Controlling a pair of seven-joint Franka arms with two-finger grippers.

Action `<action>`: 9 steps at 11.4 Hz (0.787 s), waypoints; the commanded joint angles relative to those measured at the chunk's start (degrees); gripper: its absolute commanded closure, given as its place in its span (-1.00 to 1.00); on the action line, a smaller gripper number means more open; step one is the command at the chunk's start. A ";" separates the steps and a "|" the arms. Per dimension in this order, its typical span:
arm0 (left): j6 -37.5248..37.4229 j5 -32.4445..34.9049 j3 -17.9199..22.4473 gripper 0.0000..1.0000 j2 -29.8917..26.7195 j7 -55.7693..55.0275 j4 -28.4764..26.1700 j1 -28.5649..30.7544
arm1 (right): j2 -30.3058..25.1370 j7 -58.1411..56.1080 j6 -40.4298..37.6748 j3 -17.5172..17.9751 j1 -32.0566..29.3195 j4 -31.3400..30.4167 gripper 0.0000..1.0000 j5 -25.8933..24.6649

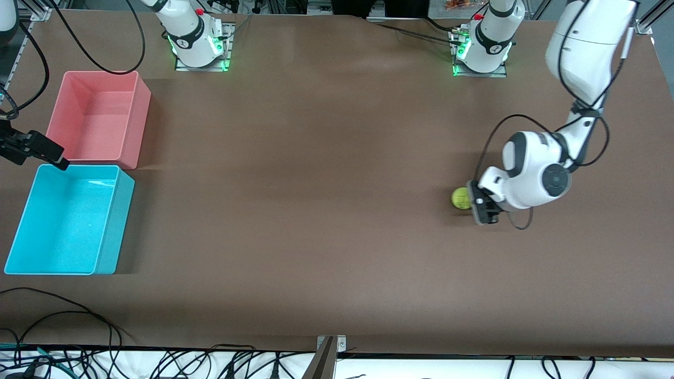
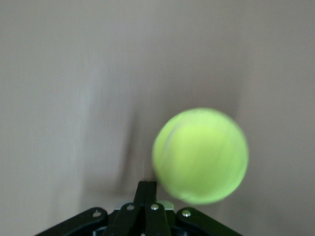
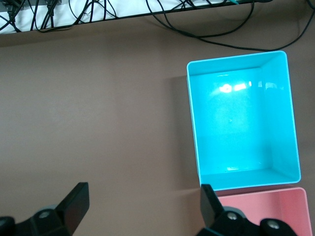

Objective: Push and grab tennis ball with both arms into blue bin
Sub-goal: 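Push the tennis ball with the left gripper toward the cyan bin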

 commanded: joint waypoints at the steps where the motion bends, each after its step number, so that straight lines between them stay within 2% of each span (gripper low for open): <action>1: -0.14 -1.19 -0.13 1.00 1.35 -1.61 2.20 0.12 | 0.40 0.14 -0.78 0.12 -0.34 1.04 -1.00 0.05; 9: -0.50 -1.27 0.22 1.00 1.09 0.33 2.03 0.56 | 0.22 0.14 -0.87 0.12 -0.34 0.96 -1.00 -0.12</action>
